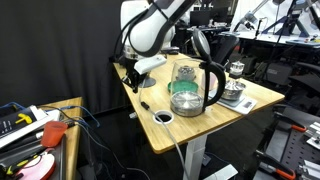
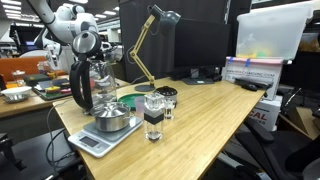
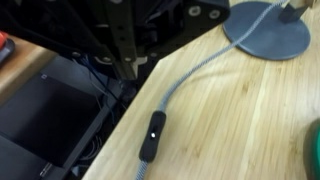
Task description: Turn off the desk lamp
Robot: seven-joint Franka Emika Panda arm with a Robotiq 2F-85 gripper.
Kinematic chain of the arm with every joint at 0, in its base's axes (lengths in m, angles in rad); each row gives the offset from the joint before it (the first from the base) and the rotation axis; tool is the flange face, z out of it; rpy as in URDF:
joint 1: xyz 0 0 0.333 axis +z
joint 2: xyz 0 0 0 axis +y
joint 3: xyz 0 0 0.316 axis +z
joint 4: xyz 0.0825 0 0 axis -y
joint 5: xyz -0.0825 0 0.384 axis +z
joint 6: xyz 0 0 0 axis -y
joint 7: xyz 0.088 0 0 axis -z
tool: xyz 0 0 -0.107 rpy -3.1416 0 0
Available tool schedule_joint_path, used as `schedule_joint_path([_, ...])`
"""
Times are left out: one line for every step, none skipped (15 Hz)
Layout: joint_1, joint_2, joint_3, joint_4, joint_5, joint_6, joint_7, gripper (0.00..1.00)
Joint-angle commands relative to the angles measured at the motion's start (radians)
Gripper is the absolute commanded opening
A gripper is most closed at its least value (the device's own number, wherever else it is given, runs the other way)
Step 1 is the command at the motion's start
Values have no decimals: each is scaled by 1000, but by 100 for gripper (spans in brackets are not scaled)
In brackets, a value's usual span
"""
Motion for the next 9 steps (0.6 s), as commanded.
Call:
schedule_joint_path([21, -171, -14, -125, -32, 85, 25, 0])
schedule_joint_path([18, -222, -2, -155, -32, 98, 16, 0])
schedule_joint_path([10, -289, 18, -201, -26, 100, -7, 1])
schedule_joint_path([-1, -357, 44, -254, -7, 108, -27, 16])
schedule_joint_path([-8, -418, 65, -299, 1, 98, -47, 28])
schedule_joint_path([-23, -487, 99, -354, 34, 98, -75, 33])
schedule_joint_path([-4, -380, 73, -225, -11, 57, -14, 16])
schedule_joint_path([-11, -440, 94, -278, 2, 57, -25, 22])
schedule_joint_path([-16, -480, 105, -319, 7, 57, -30, 30])
